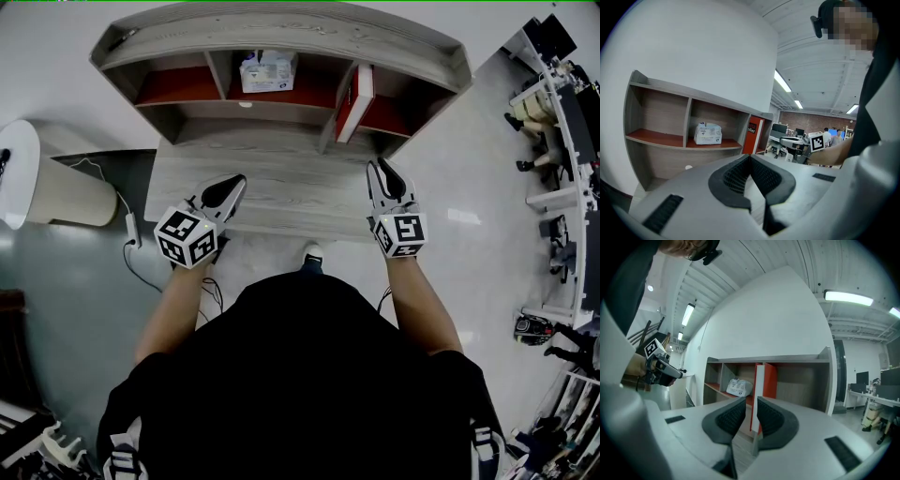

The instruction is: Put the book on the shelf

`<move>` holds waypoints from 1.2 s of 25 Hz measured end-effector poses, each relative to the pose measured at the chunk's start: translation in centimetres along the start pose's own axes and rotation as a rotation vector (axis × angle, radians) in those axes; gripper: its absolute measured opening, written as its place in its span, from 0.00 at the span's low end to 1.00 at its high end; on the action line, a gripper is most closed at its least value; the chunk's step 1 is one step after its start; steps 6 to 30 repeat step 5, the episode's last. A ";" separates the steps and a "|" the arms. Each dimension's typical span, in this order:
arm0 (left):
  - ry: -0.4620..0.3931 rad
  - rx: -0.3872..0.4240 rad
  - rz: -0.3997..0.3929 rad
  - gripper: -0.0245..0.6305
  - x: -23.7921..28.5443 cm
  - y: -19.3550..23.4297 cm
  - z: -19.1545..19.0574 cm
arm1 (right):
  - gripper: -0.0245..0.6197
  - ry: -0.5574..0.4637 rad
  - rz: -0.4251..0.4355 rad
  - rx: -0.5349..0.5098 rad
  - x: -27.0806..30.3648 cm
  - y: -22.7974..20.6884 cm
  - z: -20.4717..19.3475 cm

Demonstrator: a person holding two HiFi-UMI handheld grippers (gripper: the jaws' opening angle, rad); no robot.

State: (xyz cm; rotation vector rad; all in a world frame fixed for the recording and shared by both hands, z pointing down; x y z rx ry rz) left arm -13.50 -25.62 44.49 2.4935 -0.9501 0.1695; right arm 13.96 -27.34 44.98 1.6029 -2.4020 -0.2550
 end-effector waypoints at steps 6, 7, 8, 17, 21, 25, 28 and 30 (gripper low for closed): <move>0.000 -0.001 -0.001 0.07 -0.6 -0.2 -0.3 | 0.16 0.029 -0.002 0.011 -1.7 1.1 -0.7; 0.000 -0.001 -0.001 0.07 -0.6 -0.2 -0.3 | 0.16 0.029 -0.002 0.011 -1.7 1.1 -0.7; 0.000 -0.001 -0.001 0.07 -0.6 -0.2 -0.3 | 0.16 0.029 -0.002 0.011 -1.7 1.1 -0.7; 0.000 -0.001 -0.001 0.07 -0.6 -0.2 -0.3 | 0.16 0.029 -0.002 0.011 -1.7 1.1 -0.7; 0.000 -0.001 -0.001 0.07 -0.6 -0.2 -0.3 | 0.16 0.029 -0.002 0.011 -1.7 1.1 -0.7; 0.000 -0.001 -0.001 0.07 -0.6 -0.2 -0.3 | 0.16 0.029 -0.002 0.011 -1.7 1.1 -0.7; 0.000 -0.001 -0.001 0.07 -0.6 -0.2 -0.3 | 0.16 0.029 -0.002 0.011 -1.7 1.1 -0.7; 0.000 -0.001 -0.001 0.07 -0.6 -0.2 -0.3 | 0.16 0.029 -0.002 0.011 -1.7 1.1 -0.7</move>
Point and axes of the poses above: the fingertips, and each gripper's own axes: x forward along the fingers, y to its left, z out of its top, the point moved 1 cm from there along -x, backward along the fingers, and after that the axes turned 11 degrees about -x, right-handed, at the moved point
